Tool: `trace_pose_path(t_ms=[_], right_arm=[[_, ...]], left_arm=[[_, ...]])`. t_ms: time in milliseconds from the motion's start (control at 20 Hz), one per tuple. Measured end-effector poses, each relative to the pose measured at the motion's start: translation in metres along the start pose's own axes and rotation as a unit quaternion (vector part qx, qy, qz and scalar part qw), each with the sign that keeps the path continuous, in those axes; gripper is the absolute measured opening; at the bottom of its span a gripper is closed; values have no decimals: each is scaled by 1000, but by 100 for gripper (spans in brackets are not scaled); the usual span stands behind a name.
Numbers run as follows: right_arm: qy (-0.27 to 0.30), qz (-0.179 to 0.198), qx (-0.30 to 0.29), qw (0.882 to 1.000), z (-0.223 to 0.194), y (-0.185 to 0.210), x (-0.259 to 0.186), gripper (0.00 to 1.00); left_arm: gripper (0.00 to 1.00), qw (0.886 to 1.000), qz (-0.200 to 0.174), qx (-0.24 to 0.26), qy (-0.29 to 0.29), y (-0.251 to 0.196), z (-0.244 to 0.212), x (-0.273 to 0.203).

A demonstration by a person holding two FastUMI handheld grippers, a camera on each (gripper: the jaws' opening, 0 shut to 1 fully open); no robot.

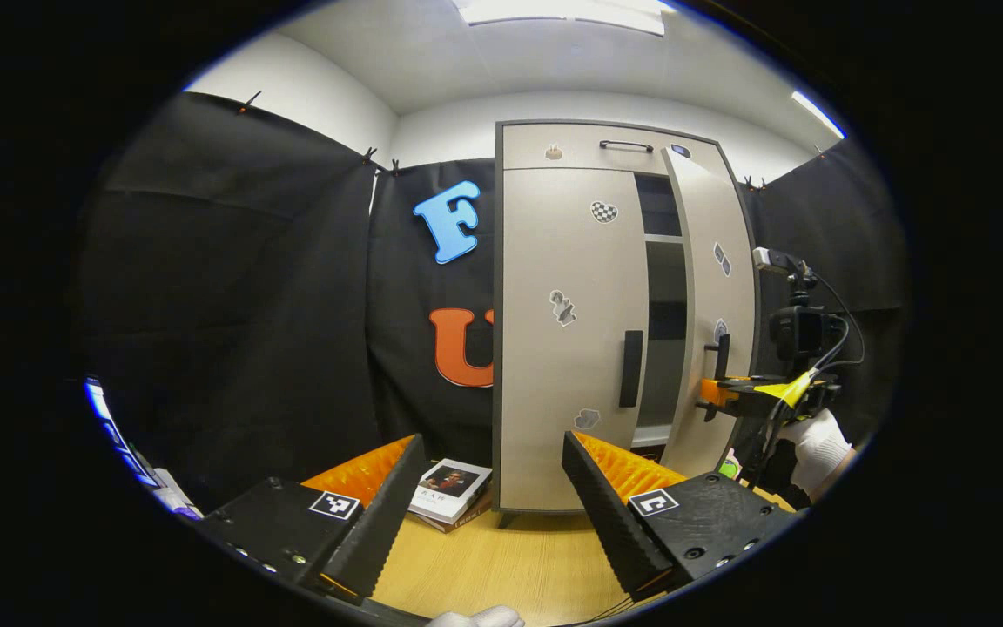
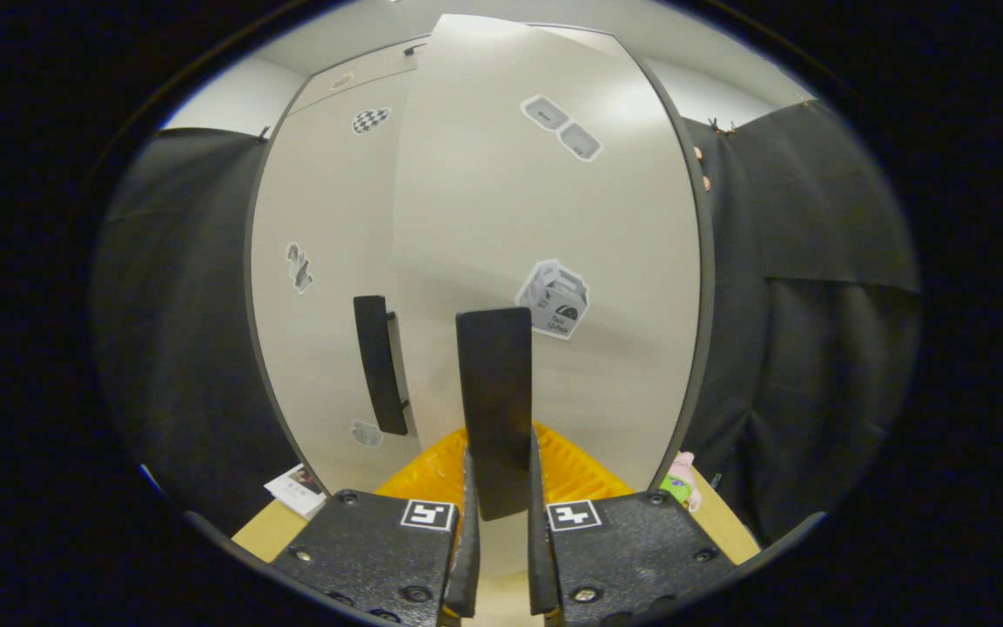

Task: Open the right door of the double-door shoe cabinet with the right hand, and open the left door with the left hand.

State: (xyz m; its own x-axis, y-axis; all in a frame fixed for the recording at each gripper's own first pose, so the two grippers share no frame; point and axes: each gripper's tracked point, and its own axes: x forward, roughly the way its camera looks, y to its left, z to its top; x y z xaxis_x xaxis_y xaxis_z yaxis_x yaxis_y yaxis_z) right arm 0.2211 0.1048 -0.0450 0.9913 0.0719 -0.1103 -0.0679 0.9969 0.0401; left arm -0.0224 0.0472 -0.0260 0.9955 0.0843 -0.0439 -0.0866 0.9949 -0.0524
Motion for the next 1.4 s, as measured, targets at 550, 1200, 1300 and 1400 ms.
trace_pose_path(t_ms=[550,1200,1300,1400], right_arm=[[-3,4,1,1000,-2,-23,-22,22],[-3,11,-29,1000,-1,-51,-29,11],[-3,-5,-40,999,1,-64,-30,8],[-5,-22,-36,999,2,-80,-29,5]], left_arm=[[96,1000,-22,-1,5,-37,-3,-4],[96,999,-51,0,11,-124,-2,-11],[96,998,-57,-3,13,-140,-1,-11],[96,998,-61,0,14,-153,-1,-10]])
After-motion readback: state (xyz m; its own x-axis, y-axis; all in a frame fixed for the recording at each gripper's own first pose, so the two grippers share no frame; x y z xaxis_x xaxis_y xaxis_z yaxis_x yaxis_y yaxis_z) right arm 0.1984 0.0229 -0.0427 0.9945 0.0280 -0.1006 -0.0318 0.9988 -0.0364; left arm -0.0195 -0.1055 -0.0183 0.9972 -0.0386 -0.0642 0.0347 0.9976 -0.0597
